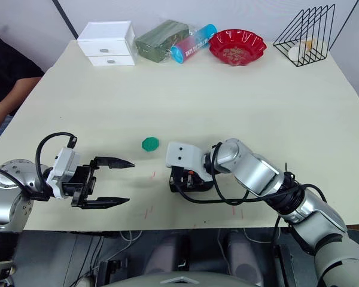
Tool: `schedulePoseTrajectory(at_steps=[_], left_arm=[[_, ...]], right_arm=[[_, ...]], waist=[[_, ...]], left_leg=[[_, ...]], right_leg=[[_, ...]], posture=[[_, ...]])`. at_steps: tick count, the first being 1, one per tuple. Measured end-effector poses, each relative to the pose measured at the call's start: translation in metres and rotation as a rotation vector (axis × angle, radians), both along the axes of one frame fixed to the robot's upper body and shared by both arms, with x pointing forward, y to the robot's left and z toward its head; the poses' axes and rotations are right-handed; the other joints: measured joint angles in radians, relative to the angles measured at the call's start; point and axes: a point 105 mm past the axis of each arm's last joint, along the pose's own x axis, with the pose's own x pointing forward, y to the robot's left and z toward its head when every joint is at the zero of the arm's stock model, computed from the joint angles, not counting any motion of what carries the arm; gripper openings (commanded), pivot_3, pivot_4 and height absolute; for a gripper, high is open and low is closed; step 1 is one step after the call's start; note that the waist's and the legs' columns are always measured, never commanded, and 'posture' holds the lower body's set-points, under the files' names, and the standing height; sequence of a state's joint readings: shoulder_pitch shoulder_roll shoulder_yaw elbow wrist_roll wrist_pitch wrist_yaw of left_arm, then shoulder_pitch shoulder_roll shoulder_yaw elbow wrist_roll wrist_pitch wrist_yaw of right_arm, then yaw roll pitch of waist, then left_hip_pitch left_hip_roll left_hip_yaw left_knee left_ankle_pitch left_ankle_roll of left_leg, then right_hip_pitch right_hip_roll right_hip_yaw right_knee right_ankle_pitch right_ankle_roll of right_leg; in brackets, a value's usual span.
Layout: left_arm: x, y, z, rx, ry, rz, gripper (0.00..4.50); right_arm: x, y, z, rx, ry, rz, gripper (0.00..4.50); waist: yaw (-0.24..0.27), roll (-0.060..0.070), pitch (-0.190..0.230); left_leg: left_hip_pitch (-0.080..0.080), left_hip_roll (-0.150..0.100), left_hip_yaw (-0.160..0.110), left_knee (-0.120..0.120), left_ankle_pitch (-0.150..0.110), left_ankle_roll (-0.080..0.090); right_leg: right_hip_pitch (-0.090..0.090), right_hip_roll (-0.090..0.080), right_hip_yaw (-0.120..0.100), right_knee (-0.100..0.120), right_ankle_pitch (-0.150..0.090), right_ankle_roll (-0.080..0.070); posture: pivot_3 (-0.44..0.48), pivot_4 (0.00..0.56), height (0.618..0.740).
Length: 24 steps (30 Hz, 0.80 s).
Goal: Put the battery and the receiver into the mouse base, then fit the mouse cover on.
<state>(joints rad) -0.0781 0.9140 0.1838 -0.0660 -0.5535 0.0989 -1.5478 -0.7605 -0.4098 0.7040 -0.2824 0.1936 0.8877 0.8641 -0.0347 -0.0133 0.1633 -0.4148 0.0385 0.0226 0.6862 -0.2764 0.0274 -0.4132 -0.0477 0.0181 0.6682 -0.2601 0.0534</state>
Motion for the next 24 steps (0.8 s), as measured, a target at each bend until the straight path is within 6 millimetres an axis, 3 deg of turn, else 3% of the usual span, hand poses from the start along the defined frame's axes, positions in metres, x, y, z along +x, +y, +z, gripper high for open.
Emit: schedulePoseTrajectory(at_steps=[15, 20, 24], left_arm=[[-0.001, 0.001, -0.002, 0.001, 0.003, 0.001, 4.5], [-0.001, 0.001, -0.002, 0.001, 0.005, 0.002, 4.5], [0.0, 0.001, -0.001, 0.0, 0.0, 0.005, 4.5]], right_arm=[[0.0, 0.001, -0.002, -0.124, -0.046, 0.007, 2.05], [0.0, 0.002, -0.002, -0.073, -0.032, 0.004, 2.05], [-0.005, 0.002, 0.01, 0.09, 0.072, -0.007, 2.05]], waist=[[0.008, 0.0, 0.0], [0.008, 0.0, 0.0], [0.01, 0.0, 0.0]], left_leg=[[0.0, 0.0, 0.0, 0.0, 0.0, 0.0], [0.0, 0.0, 0.0, 0.0, 0.0, 0.0], [-0.001, 0.0, -0.001, 0.0, 0.0, 0.0]], right_leg=[[0.0, -0.001, 0.0, 0.0, 0.0, 0.0], [0.0, 0.0, 0.0, 0.0, 0.0, 0.0], [0.0, 0.0, -0.001, 0.0, 0.0, 0.0]], posture=[[0.0, 0.15, 0.74], [0.0, 0.15, 0.74], [0.0, 0.15, 0.74]])
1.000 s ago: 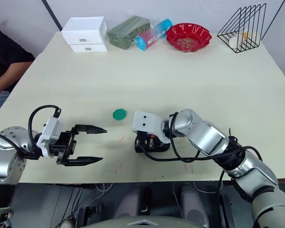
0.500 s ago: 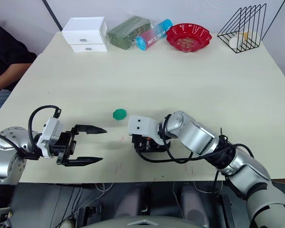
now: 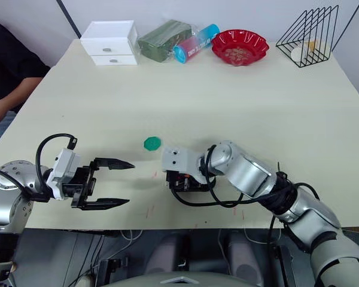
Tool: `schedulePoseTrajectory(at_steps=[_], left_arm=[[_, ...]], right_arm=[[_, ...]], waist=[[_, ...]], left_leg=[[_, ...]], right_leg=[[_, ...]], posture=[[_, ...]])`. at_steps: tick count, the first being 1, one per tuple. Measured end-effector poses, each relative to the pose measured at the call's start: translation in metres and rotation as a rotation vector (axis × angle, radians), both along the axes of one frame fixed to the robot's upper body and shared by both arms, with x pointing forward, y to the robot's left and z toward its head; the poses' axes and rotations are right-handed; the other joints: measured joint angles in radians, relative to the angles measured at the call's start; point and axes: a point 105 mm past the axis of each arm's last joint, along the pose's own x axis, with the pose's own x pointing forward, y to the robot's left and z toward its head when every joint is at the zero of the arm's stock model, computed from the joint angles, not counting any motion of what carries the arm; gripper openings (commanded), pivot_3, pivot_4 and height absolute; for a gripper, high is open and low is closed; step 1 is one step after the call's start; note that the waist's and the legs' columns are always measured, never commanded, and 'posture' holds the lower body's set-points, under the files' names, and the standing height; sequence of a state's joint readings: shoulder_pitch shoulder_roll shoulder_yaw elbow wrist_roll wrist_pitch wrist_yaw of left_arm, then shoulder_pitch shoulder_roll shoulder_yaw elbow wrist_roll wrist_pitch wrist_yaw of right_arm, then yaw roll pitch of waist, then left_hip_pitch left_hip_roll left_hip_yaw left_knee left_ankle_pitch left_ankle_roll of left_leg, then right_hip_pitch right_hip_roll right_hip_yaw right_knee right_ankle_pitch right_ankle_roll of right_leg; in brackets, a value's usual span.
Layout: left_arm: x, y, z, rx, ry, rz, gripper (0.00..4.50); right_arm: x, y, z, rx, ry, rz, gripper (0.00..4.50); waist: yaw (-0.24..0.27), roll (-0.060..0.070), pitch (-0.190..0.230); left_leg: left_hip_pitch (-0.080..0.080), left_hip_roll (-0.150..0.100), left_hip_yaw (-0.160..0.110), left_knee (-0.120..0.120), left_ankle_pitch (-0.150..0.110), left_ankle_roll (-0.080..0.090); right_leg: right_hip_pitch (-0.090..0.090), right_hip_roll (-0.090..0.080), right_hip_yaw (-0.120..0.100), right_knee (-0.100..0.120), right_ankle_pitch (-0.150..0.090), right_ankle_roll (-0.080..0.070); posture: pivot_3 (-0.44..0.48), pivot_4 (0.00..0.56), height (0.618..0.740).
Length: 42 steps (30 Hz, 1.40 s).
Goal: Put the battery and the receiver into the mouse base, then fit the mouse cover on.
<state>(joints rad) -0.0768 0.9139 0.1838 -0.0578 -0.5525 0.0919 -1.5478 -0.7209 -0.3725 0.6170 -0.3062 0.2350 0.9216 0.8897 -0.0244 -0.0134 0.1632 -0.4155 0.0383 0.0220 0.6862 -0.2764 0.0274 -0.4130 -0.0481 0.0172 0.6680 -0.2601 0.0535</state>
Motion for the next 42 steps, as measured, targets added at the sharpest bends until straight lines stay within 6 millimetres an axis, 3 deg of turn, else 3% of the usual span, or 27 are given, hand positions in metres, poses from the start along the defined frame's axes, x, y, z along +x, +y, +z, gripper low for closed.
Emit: schedulePoseTrajectory(at_steps=[4, 6, 11, 14, 22, 28, 35, 42], left_arm=[[0.002, 0.0, 0.002, -0.001, -0.011, -0.001, 4.5], [0.003, 0.0, 0.004, -0.002, -0.017, -0.001, 4.5], [0.004, 0.0, 0.005, -0.003, -0.019, -0.001, 4.5], [0.005, 0.0, 0.006, -0.003, -0.023, -0.002, 4.5], [0.006, 0.0, 0.006, -0.003, -0.022, -0.001, 4.5], [0.007, 0.0, 0.008, 0.0, -0.022, -0.002, 4.5], [0.006, 0.001, 0.008, 0.007, -0.019, 0.001, 4.5], [0.005, 0.001, 0.007, 0.009, -0.018, 0.0, 4.5]], right_arm=[[0.001, -0.006, 0.036, 0.188, -0.037, -0.006, 2.05], [0.002, -0.012, 0.037, 0.23, -0.03, -0.02, 2.05], [0.002, -0.028, 0.032, 0.296, -0.02, -0.061, 2.05], [-0.001, -0.047, 0.021, 0.366, -0.023, -0.077, 2.05], [-0.007, -0.064, 0.002, 0.445, -0.007, -0.065, 2.05], [0.001, -0.067, -0.007, 0.483, -0.019, -0.074, 2.05], [0.006, -0.067, -0.035, 0.441, -0.066, -0.071, 2.05], [0.006, -0.066, -0.038, 0.43, -0.116, -0.045, 2.05]], waist=[[0.005, 0.0, 0.0], [0.008, 0.0, 0.0], [0.011, 0.0, 0.0], [0.012, 0.0, 0.0], [0.012, 0.0, 0.0], [0.011, 0.0, 0.0], [0.011, 0.0, 0.0], [0.01, -0.001, 0.0]], left_leg=[[0.001, 0.0, 0.0, 0.0, 0.0, 0.0], [0.0, 0.0, 0.0, 0.0, 0.0, 0.0], [0.0, 0.0, 0.001, 0.0, 0.0, 0.0], [0.0, 0.0, 0.001, 0.0, 0.0, 0.0], [0.001, 0.0, 0.001, 0.0, 0.0, 0.0], [0.001, 0.0, 0.001, 0.0, 0.0, 0.0], [0.001, 0.0, 0.001, 0.0, 0.0, 0.0], [0.003, 0.0, 0.001, 0.0, 0.0, 0.0]], right_leg=[[0.0, 0.0, 0.0, 0.0, 0.0, 0.0], [0.0, 0.0, 0.0, 0.0, 0.0, 0.0], [0.0, 0.0, 0.0, -0.001, 0.0, 0.0], [0.001, 0.0, 0.0, -0.001, 0.0, 0.0], [0.001, 0.001, 0.001, -0.001, 0.0, 0.0], [0.001, 0.001, 0.002, -0.001, 0.0, 0.0], [0.001, 0.001, 0.002, -0.001, 0.0, 0.0], [0.002, 0.001, 0.002, 0.0, 0.0, 0.0]], posture=[[0.0, 0.15, 0.74], [0.0, 0.15, 0.74], [0.0, 0.15, 0.74], [0.0, 0.15, 0.74], [0.0, 0.15, 0.74], [0.0, 0.15, 0.74], [0.0, 0.15, 0.74], [0.0, 0.15, 0.74]])
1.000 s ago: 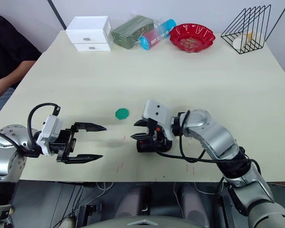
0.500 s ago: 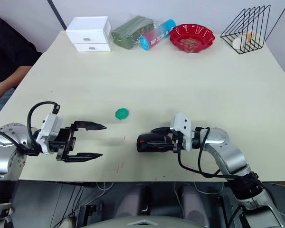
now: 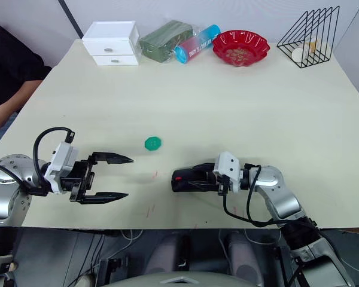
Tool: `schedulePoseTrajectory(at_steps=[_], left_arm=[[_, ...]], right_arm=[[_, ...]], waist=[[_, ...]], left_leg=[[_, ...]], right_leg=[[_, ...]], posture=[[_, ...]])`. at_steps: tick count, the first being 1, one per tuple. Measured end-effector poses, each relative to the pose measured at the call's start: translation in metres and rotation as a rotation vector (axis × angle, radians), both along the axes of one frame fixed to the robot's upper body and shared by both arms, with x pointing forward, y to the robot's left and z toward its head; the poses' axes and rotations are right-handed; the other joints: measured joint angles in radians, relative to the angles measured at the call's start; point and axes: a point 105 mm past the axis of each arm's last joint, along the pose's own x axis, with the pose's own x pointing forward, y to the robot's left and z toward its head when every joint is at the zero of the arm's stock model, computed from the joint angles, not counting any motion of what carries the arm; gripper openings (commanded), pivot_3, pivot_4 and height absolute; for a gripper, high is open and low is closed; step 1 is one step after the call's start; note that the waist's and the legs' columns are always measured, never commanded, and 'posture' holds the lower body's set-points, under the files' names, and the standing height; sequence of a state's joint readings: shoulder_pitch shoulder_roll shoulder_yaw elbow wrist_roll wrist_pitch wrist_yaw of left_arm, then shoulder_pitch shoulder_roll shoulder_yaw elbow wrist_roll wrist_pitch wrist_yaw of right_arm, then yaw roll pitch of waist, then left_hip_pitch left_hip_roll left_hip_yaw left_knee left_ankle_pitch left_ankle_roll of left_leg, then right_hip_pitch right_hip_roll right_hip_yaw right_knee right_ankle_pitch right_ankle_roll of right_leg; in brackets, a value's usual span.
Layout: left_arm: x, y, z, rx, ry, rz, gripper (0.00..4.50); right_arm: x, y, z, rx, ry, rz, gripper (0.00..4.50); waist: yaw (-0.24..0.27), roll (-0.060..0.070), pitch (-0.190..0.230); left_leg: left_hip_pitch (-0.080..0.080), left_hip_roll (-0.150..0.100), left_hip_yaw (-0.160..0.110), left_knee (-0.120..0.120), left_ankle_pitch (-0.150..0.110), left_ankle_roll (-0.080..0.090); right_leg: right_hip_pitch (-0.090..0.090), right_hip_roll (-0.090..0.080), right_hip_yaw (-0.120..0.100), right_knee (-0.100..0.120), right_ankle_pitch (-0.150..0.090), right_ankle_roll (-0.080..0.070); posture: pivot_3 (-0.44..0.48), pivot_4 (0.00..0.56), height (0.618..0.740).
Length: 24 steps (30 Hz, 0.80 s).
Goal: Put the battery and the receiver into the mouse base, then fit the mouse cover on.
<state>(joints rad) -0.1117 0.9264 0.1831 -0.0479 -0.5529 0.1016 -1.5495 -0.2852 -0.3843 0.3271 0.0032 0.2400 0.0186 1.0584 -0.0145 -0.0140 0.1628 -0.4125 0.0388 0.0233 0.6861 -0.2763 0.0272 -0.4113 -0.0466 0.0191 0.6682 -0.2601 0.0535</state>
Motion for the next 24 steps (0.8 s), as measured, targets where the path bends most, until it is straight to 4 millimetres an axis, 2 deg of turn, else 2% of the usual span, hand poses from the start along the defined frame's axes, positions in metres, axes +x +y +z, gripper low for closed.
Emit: schedulePoseTrajectory(at_steps=[3, 5, 10, 15, 17, 19, 23, 24], left_arm=[[0.0, 0.001, -0.001, -0.001, 0.0, 0.011, 4.5], [-0.002, 0.002, -0.006, -0.005, 0.017, 0.038, 4.5], [0.002, 0.002, -0.01, -0.04, 0.022, 0.109, 4.5], [0.005, 0.005, -0.02, -0.096, 0.044, 0.251, 4.5], [0.008, 0.007, -0.023, -0.113, 0.056, 0.306, 4.5], [0.013, 0.012, -0.03, -0.124, 0.062, 0.408, 4.5], [0.015, 0.016, -0.035, -0.151, 0.056, 0.5, 4.5], [0.015, 0.018, -0.037, -0.155, 0.059, 0.531, 4.5]], right_arm=[[0.002, -0.005, 0.004, 0.032, -0.001, -0.026, 2.05], [0.005, -0.021, 0.008, 0.056, -0.001, -0.085, 2.05], [0.005, -0.042, 0.025, 0.1, -0.047, -0.157, 2.05], [0.003, -0.084, 0.025, 0.102, -0.035, -0.309, 2.05], [0.002, -0.097, 0.022, 0.094, -0.024, -0.359, 2.05], [0.001, -0.118, 0.017, 0.075, -0.011, -0.443, 2.05], [0.0, -0.146, 0.012, 0.075, -0.008, -0.572, 3.22], [-0.003, -0.156, 0.01, 0.075, -0.001, -0.618, 3.71]], waist=[[0.0, 0.0, 0.0], [0.003, 0.0, 0.0], [0.004, 0.0, 0.0], [0.004, 0.0, 0.0], [0.004, 0.0, 0.0], [0.004, 0.0, 0.0], [0.004, 0.0, 0.0], [0.004, 0.0, 0.0]], left_leg=[[0.0, 0.0, 0.0, 0.0, 0.0, 0.0], [-0.001, 0.0, 0.0, 0.0, 0.0, 0.0], [-0.001, 0.0, 0.0, 0.0, 0.0, 0.0], [-0.001, 0.0, 0.0, 0.0, 0.0, 0.0], [-0.001, 0.0, 0.0, 0.0, 0.0, 0.0], [-0.001, 0.0, 0.0, 0.0, 0.0, 0.0], [-0.001, 0.0, 0.0, 0.0, 0.0, 0.0], [-0.001, 0.0, 0.0, 0.0, 0.0, 0.0]], right_leg=[[0.0, 0.0, 0.0, 0.0, 0.0, 0.0], [0.0, 0.0, 0.0, -0.001, 0.0, 0.0], [0.0, -0.001, 0.0, 0.0, 0.0, 0.0], [0.0, -0.001, 0.0, 0.0, 0.0, 0.0], [0.0, -0.001, 0.0, 0.0, 0.0, 0.0], [0.0, -0.001, 0.0, 0.0, 0.0, 0.0], [0.0, -0.001, 0.001, 0.0, 0.0, 0.0], [0.0, -0.001, 0.001, 0.0, 0.0, 0.0]], posture=[[0.0, 0.15, 0.74], [0.0, 0.15, 0.74], [0.0, 0.15, 0.74], [0.0, 0.15, 0.74], [0.0, 0.15, 0.74], [0.0, 0.15, 0.74], [0.0, 0.15, 0.74], [0.0, 0.15, 0.74]])
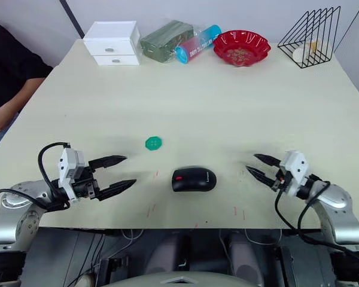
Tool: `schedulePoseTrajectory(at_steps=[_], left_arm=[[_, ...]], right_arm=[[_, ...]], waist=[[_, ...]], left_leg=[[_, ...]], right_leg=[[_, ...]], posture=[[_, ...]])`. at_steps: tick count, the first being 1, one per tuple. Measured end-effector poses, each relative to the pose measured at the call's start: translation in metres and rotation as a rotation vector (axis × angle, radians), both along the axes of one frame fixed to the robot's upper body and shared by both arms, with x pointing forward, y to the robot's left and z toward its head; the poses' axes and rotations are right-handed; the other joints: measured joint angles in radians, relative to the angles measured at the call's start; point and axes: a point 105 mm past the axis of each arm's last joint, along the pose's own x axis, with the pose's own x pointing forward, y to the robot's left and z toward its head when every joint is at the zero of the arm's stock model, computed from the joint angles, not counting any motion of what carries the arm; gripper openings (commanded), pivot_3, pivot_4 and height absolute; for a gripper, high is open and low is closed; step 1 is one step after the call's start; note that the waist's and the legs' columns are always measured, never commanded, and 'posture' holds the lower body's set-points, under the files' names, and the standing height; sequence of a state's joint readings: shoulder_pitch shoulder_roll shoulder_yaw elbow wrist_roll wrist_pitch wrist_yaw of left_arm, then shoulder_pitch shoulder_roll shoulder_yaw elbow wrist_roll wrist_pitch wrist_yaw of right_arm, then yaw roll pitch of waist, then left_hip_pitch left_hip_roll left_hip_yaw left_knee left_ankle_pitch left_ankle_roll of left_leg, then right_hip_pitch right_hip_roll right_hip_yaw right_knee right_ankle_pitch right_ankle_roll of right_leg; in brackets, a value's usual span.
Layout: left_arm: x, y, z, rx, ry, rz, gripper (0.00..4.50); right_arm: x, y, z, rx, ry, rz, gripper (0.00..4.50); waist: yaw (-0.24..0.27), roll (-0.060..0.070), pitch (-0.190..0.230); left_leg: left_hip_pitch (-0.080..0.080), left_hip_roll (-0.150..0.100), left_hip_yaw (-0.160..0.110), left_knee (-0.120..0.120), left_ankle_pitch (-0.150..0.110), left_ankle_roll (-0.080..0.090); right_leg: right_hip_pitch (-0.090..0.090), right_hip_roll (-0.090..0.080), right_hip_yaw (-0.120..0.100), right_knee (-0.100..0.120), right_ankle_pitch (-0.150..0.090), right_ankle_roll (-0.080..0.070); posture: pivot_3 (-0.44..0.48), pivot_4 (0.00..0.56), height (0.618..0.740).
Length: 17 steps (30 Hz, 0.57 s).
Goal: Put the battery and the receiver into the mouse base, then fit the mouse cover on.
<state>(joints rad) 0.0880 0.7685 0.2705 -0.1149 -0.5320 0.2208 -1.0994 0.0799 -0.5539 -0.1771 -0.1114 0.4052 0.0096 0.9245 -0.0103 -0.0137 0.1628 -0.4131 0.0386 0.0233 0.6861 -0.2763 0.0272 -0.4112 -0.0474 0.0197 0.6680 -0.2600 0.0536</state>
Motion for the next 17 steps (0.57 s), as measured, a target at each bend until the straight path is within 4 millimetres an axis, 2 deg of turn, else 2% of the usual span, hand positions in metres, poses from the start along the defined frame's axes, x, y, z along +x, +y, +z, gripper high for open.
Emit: schedulePoseTrajectory(at_steps=[2, 6, 12, 17], left_arm=[[-0.001, 0.005, -0.006, -0.005, 0.013, 0.05, 4.5], [-0.001, 0.013, -0.014, 0.029, 0.021, 0.113, 4.5], [0.008, 0.032, -0.016, 0.073, -0.012, 0.252, 4.5], [0.005, 0.039, -0.028, 0.082, 0.005, 0.295, 4.5]], right_arm=[[-0.007, -0.014, -0.006, 0.0, 0.023, -0.065, 4.46], [-0.017, -0.028, -0.015, 0.002, 0.049, -0.136, 4.46], [-0.039, -0.046, -0.029, 0.027, 0.101, -0.236, 4.46], [-0.042, -0.053, -0.029, 0.039, 0.102, -0.271, 4.46]], waist=[[0.0, 0.0, 0.0], [-0.001, 0.0, 0.0], [0.002, 0.0, -0.001], [-0.004, 0.0, -0.001]], left_leg=[[0.0, 0.0, 0.0, 0.0, 0.0, 0.0], [0.001, 0.0, 0.001, 0.0, 0.0, 0.0], [0.001, 0.0, 0.001, 0.0, 0.0, 0.0], [0.002, 0.0, 0.002, 0.0, 0.0, 0.0]], right_leg=[[0.0, 0.0, 0.0, 0.0, 0.0, 0.0], [0.0, 0.0, 0.001, 0.0, 0.0, 0.0], [0.001, -0.001, 0.001, 0.0, 0.0, 0.0], [0.001, 0.0, 0.002, 0.0, 0.0, 0.0]], posture=[[0.0, 0.15, 0.74], [0.0, 0.15, 0.74], [0.0, 0.15, 0.74], [0.0, 0.15, 0.74]])
